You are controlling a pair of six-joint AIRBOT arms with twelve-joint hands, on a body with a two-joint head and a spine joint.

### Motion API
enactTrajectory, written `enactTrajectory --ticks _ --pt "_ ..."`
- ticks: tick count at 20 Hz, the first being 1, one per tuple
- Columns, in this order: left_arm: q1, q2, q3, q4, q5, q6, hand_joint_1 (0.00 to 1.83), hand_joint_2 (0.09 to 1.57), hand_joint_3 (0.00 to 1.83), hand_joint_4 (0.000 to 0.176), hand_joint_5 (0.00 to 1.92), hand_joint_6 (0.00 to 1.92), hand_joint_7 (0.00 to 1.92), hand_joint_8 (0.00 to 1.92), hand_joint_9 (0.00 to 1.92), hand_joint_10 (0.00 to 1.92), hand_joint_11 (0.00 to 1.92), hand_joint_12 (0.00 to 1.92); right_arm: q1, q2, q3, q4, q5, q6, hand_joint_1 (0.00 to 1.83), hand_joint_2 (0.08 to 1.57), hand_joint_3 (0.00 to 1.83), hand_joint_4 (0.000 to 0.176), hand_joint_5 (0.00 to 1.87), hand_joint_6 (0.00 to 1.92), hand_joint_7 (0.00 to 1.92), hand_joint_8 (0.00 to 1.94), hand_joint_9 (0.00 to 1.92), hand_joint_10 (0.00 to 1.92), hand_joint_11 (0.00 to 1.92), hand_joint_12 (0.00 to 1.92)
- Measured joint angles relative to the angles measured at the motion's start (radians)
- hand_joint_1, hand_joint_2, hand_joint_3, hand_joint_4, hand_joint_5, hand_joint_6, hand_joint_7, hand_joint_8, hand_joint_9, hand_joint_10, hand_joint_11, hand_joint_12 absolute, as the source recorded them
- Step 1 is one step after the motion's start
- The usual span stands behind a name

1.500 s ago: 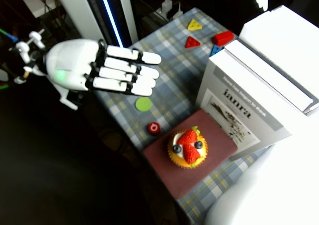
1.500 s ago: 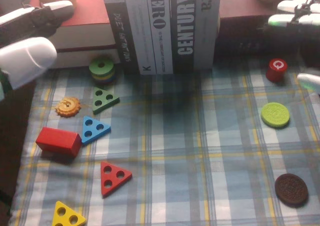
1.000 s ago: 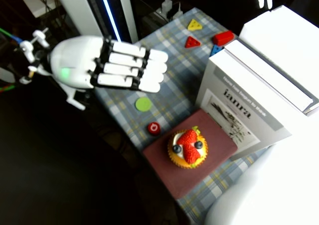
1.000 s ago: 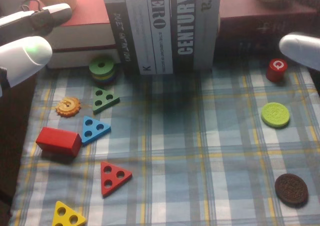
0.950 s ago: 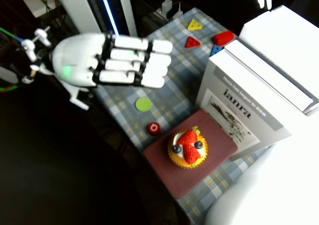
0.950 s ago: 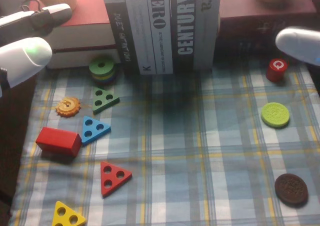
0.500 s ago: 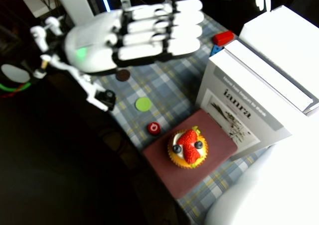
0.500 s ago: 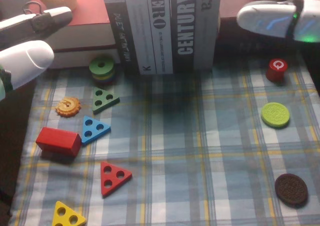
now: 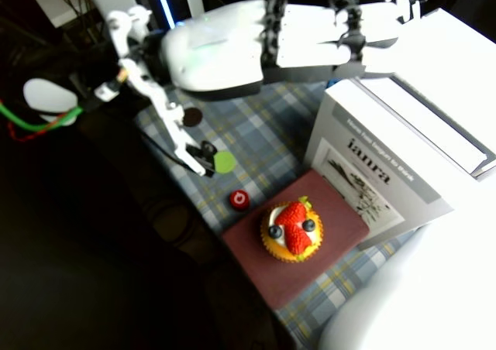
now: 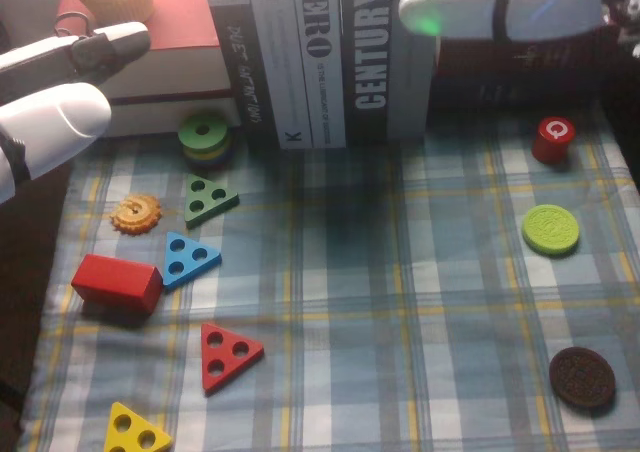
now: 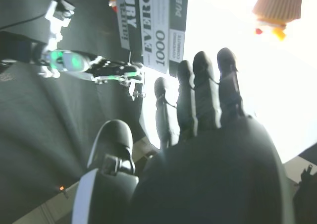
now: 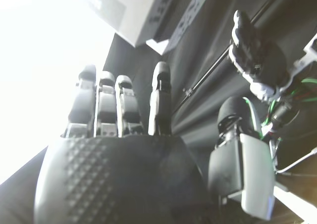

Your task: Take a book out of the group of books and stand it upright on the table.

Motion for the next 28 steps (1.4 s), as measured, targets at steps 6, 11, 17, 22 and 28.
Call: enactTrajectory --ticks 6,11,17,22,28 --pt "0.000 -0.006 0.004 0.001 0.004 -0.016 0.01 1.34 0.00 0.149 0.38 0.00 0.32 0.00 0.21 0.00 0.01 0.19 0.022 -0.003 0.018 -0.036 -0.072 0.001 0.00 1.14 0.01 0.176 0.38 0.01 0.00 0.00 0.00 0.00 0.00 0.00" --pt "0.000 -0.006 0.004 0.000 0.004 -0.025 0.01 1.35 0.00 0.146 0.38 0.00 0.31 0.00 0.19 0.00 0.00 0.20 0.031 -0.005 0.025 -0.053 -0.116 -0.001 0.00 1.11 0.00 0.176 0.39 0.01 0.00 0.00 0.00 0.00 0.00 0.00" --pt "0.000 -0.006 0.004 -0.005 0.004 -0.035 0.08 1.37 0.00 0.121 0.38 0.00 0.30 0.00 0.19 0.00 0.00 0.17 0.031 0.006 0.005 -0.074 -0.144 -0.001 0.00 1.09 0.00 0.176 0.38 0.00 0.00 0.00 0.00 0.00 0.00 0.00" --pt "0.013 -0.008 0.004 -0.010 -0.002 -0.048 0.08 1.38 0.01 0.119 0.38 0.00 0.30 0.00 0.19 0.00 0.01 0.18 0.031 0.051 -0.048 -0.101 -0.145 -0.001 0.00 1.12 0.01 0.176 0.38 0.00 0.00 0.00 0.00 0.00 0.03 0.02" --pt "0.035 -0.011 0.003 -0.016 -0.006 -0.069 0.08 1.39 0.01 0.111 0.38 0.00 0.30 0.00 0.20 0.00 0.02 0.20 0.028 0.084 -0.103 -0.139 -0.141 -0.001 0.00 1.10 0.00 0.176 0.36 0.00 0.00 0.00 0.00 0.00 0.05 0.03"
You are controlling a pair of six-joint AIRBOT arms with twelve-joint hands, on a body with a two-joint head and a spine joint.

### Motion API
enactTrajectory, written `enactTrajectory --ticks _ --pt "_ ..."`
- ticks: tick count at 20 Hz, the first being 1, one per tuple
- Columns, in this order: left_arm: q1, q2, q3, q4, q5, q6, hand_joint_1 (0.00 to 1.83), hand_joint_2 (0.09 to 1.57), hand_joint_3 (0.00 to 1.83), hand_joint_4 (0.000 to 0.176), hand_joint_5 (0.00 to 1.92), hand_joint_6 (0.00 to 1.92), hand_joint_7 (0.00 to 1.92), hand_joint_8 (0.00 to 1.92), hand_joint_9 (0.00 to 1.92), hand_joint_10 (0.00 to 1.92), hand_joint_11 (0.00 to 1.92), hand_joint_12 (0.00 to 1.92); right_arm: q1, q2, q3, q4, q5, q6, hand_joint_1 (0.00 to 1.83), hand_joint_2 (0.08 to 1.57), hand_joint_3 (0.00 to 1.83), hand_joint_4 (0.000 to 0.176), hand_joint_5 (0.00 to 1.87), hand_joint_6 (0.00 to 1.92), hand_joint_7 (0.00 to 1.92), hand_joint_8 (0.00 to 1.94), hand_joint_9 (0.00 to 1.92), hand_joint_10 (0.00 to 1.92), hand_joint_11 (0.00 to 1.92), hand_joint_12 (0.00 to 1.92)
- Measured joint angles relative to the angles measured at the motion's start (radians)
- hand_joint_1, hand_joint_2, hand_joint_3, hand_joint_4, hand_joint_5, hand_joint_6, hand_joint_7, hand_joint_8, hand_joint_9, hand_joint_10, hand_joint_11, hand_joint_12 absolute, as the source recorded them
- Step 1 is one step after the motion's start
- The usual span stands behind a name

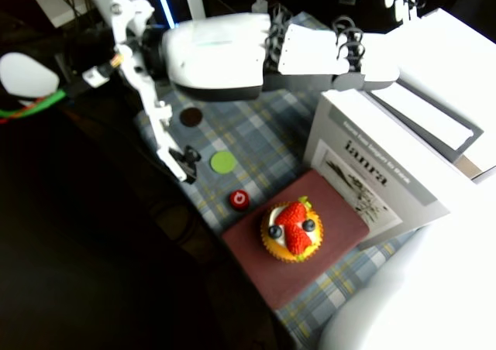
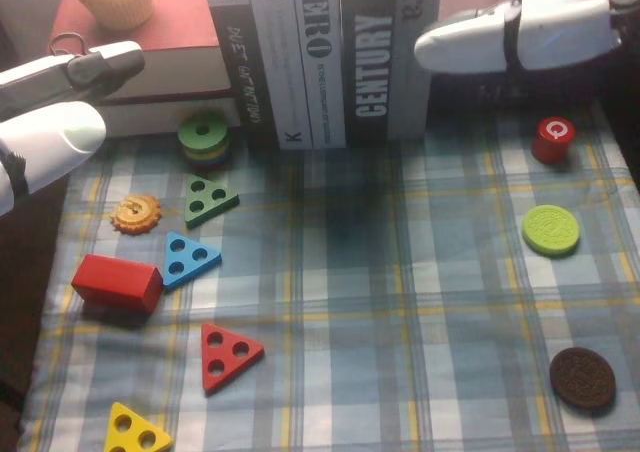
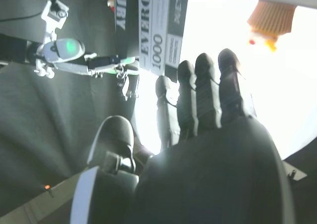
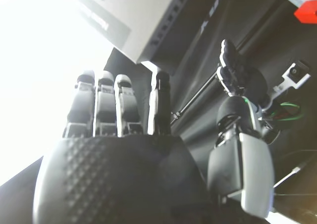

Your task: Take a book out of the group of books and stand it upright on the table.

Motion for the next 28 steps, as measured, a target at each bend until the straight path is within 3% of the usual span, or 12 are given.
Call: enactTrajectory --ticks 5,7,11,17,18,19,24,26,27,28 --pt "0.008 0.000 -0.004 -0.006 -0.018 -0.004 0.13 1.38 0.00 0.111 0.39 0.00 0.31 0.00 0.21 0.00 0.02 0.22 -0.041 0.052 -0.048 -0.015 0.052 0.006 0.00 1.09 0.00 0.176 0.40 0.01 0.00 0.00 0.00 0.00 0.00 0.00" --pt "0.019 0.000 -0.004 -0.006 -0.019 -0.013 0.15 1.39 0.00 0.114 0.38 0.00 0.31 0.00 0.21 0.00 0.00 0.23 -0.051 0.059 -0.054 -0.019 0.076 0.022 0.00 1.11 0.01 0.155 0.41 0.01 0.00 0.00 0.00 0.00 0.00 0.00" --pt "0.022 0.000 -0.004 -0.014 -0.022 -0.015 0.16 1.39 0.00 0.113 0.39 0.00 0.31 0.00 0.22 0.00 0.00 0.24 -0.090 0.086 -0.077 -0.052 0.142 0.080 0.00 1.10 0.00 0.175 0.41 0.00 0.04 0.00 0.00 0.00 0.06 0.04" --pt "0.036 0.000 -0.008 -0.020 -0.031 -0.022 0.14 1.39 0.00 0.110 0.39 0.00 0.32 0.00 0.24 0.00 0.02 0.27 -0.107 0.118 -0.110 -0.075 0.207 0.093 0.00 1.11 0.00 0.176 0.43 0.00 0.03 0.00 0.00 0.00 0.00 0.01" --pt "0.042 0.000 -0.008 -0.026 -0.038 -0.023 0.12 1.39 0.00 0.114 0.39 0.00 0.33 0.00 0.24 0.00 0.02 0.28 -0.108 0.118 -0.112 -0.106 0.205 0.103 0.00 1.11 0.00 0.172 0.46 0.01 0.04 0.00 0.00 0.00 0.00 0.00" --pt "0.050 0.000 -0.008 -0.033 -0.044 -0.025 0.14 1.39 0.00 0.112 0.40 0.00 0.33 0.00 0.24 0.00 0.01 0.29 -0.110 0.118 -0.116 -0.117 0.208 0.105 0.00 1.13 0.01 0.143 0.48 0.02 0.06 0.01 0.00 0.00 0.00 0.00" --pt "0.056 0.000 -0.011 -0.038 -0.051 -0.029 0.12 1.39 0.00 0.113 0.39 0.00 0.32 0.00 0.23 0.00 0.00 0.29 -0.110 0.118 -0.111 -0.079 0.223 0.082 0.00 1.13 0.01 0.128 0.40 0.00 0.01 0.00 0.00 0.00 0.00 0.00" --pt "0.057 0.000 -0.011 -0.038 -0.054 -0.029 0.13 1.39 0.00 0.118 0.39 0.00 0.33 0.00 0.24 0.00 0.00 0.30 -0.094 0.107 -0.077 -0.043 0.226 0.046 0.00 1.12 0.00 0.137 0.33 0.00 0.00 0.00 0.00 0.00 0.00 0.00" --pt "0.057 0.000 -0.011 -0.040 -0.054 -0.029 0.12 1.38 0.00 0.131 0.39 0.00 0.33 0.00 0.24 0.00 0.00 0.29 -0.076 0.086 -0.050 -0.013 0.218 0.036 0.00 1.11 0.00 0.161 0.31 0.00 0.00 0.00 0.00 0.00 0.03 0.01" --pt "0.057 -0.001 -0.011 -0.040 -0.056 -0.030 0.12 1.39 0.00 0.127 0.39 0.00 0.33 0.00 0.24 0.00 0.00 0.29 -0.050 0.053 -0.019 0.024 0.200 0.034 0.00 1.12 0.00 0.171 0.29 0.00 0.00 0.00 0.00 0.00 0.08 0.04"
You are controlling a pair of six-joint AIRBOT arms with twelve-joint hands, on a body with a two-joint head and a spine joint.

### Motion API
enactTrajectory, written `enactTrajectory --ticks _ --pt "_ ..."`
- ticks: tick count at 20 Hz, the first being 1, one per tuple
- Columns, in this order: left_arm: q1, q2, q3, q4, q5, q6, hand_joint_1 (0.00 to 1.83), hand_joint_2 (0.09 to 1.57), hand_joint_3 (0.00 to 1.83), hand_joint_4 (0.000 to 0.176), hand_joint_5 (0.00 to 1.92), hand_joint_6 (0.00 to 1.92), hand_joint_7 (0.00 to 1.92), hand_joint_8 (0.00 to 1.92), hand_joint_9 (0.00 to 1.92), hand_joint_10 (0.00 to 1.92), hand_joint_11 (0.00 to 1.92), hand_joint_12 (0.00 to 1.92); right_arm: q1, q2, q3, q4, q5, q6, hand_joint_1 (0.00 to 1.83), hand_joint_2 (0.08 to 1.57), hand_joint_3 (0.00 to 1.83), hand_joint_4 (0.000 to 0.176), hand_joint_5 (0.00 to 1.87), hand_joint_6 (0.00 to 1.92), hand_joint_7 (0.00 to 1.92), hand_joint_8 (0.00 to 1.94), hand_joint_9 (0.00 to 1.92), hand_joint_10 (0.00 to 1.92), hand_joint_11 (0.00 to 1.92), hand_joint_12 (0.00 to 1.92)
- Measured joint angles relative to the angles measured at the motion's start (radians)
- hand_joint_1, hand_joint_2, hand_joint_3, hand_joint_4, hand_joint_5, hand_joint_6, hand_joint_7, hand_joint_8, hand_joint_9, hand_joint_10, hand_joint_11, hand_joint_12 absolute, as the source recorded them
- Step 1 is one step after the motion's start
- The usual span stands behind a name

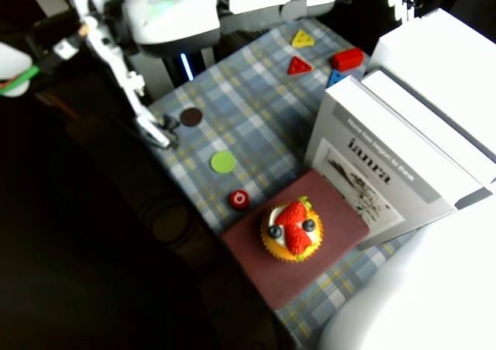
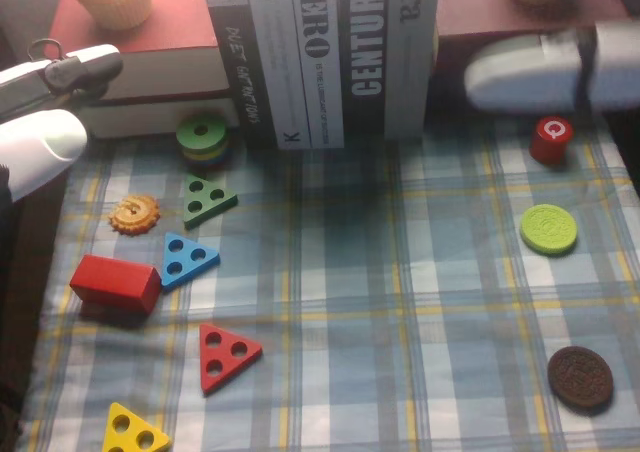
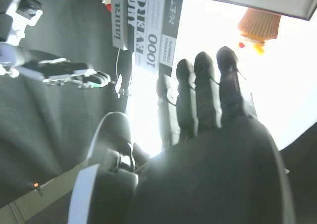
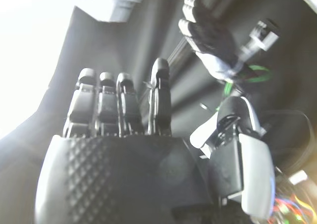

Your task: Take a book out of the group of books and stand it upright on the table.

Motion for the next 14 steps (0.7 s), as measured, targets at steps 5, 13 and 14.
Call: enactTrajectory --ticks 5,13,14 --pt "0.000 -0.006 0.007 -0.001 0.001 -0.010 0.16 1.38 0.00 0.125 0.39 0.00 0.31 0.00 0.22 0.00 0.00 0.25 0.066 -0.105 0.082 0.018 -0.106 -0.025 0.00 1.12 0.00 0.176 0.25 0.00 0.00 0.00 0.00 0.00 0.10 0.05" --pt "0.000 -0.013 0.012 0.000 0.010 -0.014 0.14 1.40 0.00 0.114 0.38 0.00 0.31 0.00 0.21 0.00 0.00 0.18 0.141 -0.154 0.171 0.041 -0.256 -0.047 0.00 1.13 0.00 0.176 0.26 0.00 0.00 0.00 0.00 0.00 0.01 0.04" --pt "0.000 -0.013 0.012 0.000 0.010 -0.015 0.16 1.40 0.00 0.110 0.39 0.00 0.32 0.00 0.22 0.00 0.00 0.19 0.149 -0.160 0.176 0.041 -0.278 -0.047 0.00 1.13 0.00 0.176 0.28 0.01 0.00 0.00 0.00 0.00 0.00 0.01"
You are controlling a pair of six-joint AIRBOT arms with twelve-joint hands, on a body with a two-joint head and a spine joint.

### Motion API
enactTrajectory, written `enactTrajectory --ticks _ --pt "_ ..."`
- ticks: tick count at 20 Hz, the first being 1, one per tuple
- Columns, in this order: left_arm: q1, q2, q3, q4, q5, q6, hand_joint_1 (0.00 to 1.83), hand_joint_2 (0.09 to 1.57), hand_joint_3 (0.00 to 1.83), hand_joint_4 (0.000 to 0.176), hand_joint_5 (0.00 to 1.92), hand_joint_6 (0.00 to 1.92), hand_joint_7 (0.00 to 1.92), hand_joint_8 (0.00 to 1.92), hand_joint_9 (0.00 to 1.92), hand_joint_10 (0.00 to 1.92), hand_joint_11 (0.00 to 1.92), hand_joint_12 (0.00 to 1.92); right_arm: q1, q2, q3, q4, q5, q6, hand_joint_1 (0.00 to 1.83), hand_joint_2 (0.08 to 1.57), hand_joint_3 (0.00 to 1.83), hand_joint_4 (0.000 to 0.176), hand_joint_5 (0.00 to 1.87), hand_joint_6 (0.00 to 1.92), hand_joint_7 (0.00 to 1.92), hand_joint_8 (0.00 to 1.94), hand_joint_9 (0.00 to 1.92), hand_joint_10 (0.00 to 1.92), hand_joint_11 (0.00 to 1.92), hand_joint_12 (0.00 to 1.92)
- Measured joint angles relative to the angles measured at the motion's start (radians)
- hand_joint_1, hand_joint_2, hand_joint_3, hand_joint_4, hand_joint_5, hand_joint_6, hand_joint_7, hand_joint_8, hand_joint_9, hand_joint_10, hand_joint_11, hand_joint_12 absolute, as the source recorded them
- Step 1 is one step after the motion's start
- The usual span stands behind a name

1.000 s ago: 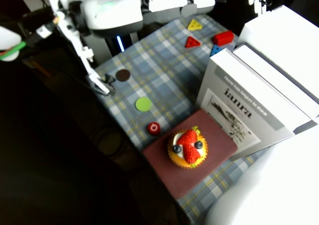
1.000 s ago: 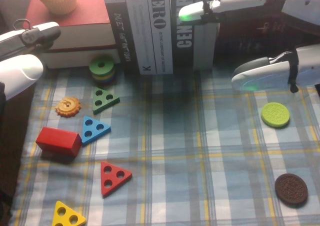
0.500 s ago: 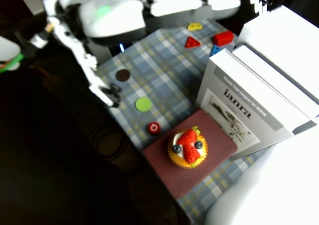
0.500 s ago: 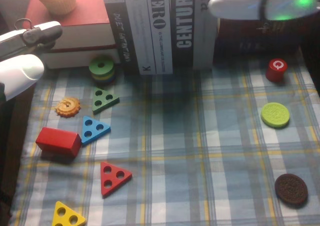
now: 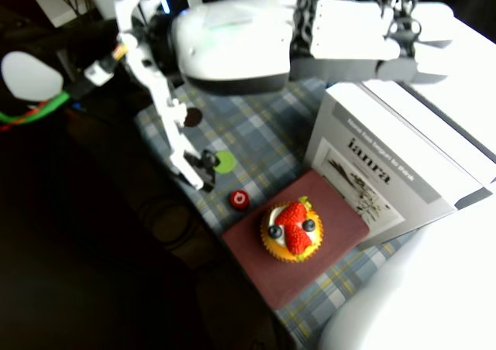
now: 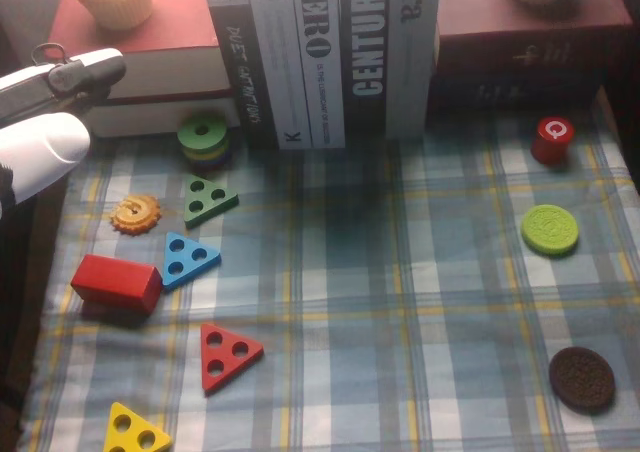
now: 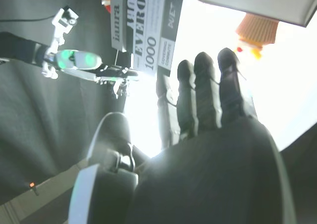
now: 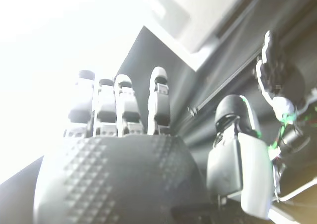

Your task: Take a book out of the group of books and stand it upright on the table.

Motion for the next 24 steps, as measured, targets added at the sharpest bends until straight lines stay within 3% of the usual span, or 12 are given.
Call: enactTrajectory --ticks 5,6,9,13,15,19,22,24 --pt "0.000 -0.002 0.000 0.000 0.001 -0.003 0.16 1.40 0.00 0.105 0.39 0.00 0.32 0.00 0.22 0.00 0.00 0.21 0.014 -0.016 0.007 0.005 -0.089 -0.082 0.00 1.13 0.00 0.176 0.28 0.00 0.00 0.00 0.00 0.00 0.00 0.00" --pt "0.000 -0.003 0.000 0.000 0.002 -0.003 0.15 1.40 0.00 0.112 0.39 0.00 0.32 0.00 0.22 0.00 0.00 0.20 0.014 -0.016 0.003 0.005 -0.102 -0.092 0.00 1.13 0.00 0.176 0.28 0.00 0.00 0.00 0.00 0.00 0.00 0.00" --pt "0.000 -0.003 0.000 0.000 0.003 -0.005 0.17 1.40 0.00 0.107 0.40 0.00 0.33 0.00 0.23 0.00 0.00 0.24 0.014 -0.002 -0.023 -0.017 -0.122 -0.094 0.00 1.13 0.00 0.176 0.29 0.01 0.00 0.00 0.00 0.00 0.00 0.00" --pt "0.000 -0.003 0.000 -0.007 0.002 -0.007 0.16 1.40 0.00 0.111 0.40 0.00 0.33 0.00 0.23 0.00 0.00 0.25 0.005 0.058 -0.077 -0.030 -0.113 -0.095 0.00 1.11 0.00 0.176 0.29 0.00 0.00 0.00 0.00 0.00 0.00 0.00" --pt "0.000 -0.003 0.000 -0.008 0.002 -0.007 0.19 1.40 0.00 0.096 0.40 0.00 0.33 0.00 0.24 0.00 0.00 0.24 -0.005 0.076 -0.094 -0.036 -0.103 -0.095 0.00 1.10 0.00 0.176 0.28 0.00 0.00 0.00 0.00 0.00 0.00 0.00" --pt "0.001 -0.003 0.000 -0.007 -0.002 -0.011 0.20 1.40 0.00 0.103 0.41 0.00 0.33 0.00 0.24 0.00 0.00 0.32 -0.035 0.106 -0.131 -0.038 -0.064 -0.096 0.00 1.09 0.00 0.176 0.30 0.01 0.00 0.00 0.00 0.00 0.00 0.00" --pt "0.001 -0.003 0.000 -0.010 -0.003 -0.013 0.17 1.40 0.00 0.117 0.38 0.00 0.32 0.00 0.24 0.00 0.00 0.26 -0.037 0.091 -0.119 -0.036 -0.057 -0.096 0.00 1.11 0.00 0.176 0.28 0.00 0.00 0.00 0.00 0.00 0.00 0.00" --pt "0.001 -0.003 0.000 -0.010 -0.003 -0.015 0.16 1.39 0.00 0.111 0.40 0.00 0.33 0.00 0.24 0.00 0.00 0.29 -0.036 0.080 -0.116 -0.033 -0.056 -0.096 0.00 1.10 0.00 0.176 0.27 0.00 0.00 0.00 0.00 0.00 0.00 0.00"
